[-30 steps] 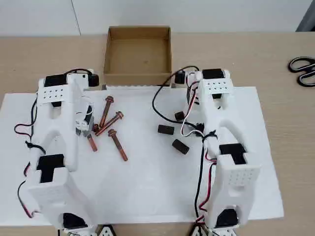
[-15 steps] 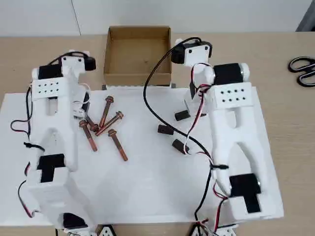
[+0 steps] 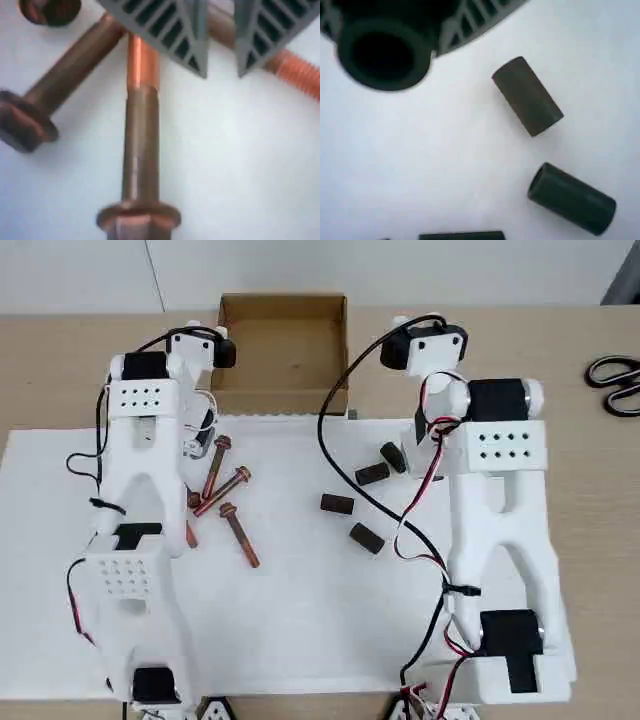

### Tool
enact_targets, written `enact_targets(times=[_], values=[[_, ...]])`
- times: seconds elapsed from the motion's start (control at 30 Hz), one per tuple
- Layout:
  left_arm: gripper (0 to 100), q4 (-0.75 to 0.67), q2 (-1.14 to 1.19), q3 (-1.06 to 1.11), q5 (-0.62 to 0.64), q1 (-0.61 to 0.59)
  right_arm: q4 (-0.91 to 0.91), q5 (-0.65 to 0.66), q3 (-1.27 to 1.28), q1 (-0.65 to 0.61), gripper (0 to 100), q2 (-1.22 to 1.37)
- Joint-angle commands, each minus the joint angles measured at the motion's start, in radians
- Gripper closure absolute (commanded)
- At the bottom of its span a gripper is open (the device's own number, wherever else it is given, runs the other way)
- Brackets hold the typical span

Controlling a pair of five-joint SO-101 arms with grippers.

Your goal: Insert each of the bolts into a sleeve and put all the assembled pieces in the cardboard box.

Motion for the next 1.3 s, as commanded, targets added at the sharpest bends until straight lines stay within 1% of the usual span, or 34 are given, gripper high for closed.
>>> enact_targets(times=[0.0,0.17,0.33,0.5,0.67,0.83,1.27], values=[[95,0.025,0.025,-0.094,0.011,0.005,0.001,0.012,-0.003,0.008,99.6,-0.050],[95,0.025,0.054,-0.143,0.017,0.029,-0.001,0.012,-0.003,0.010,99.6,-0.044],[89,0.026,0.014,-0.140,0.048,0.066,-0.001,0.014,-0.003,0.012,99.6,-0.042],[88,0.023,0.012,-0.140,0.069,0.091,-0.001,0.014,-0.003,0.012,99.6,-0.042],[88,0.011,0.075,-0.145,0.069,0.086,0.001,0.014,-0.003,0.012,99.6,-0.042],[88,-0.032,0.107,-0.145,0.069,0.048,0.001,0.014,-0.002,0.012,99.6,-0.042],[88,-0.092,0.190,-0.147,0.066,0.049,-0.001,0.014,-0.002,0.005,99.6,-0.042]])
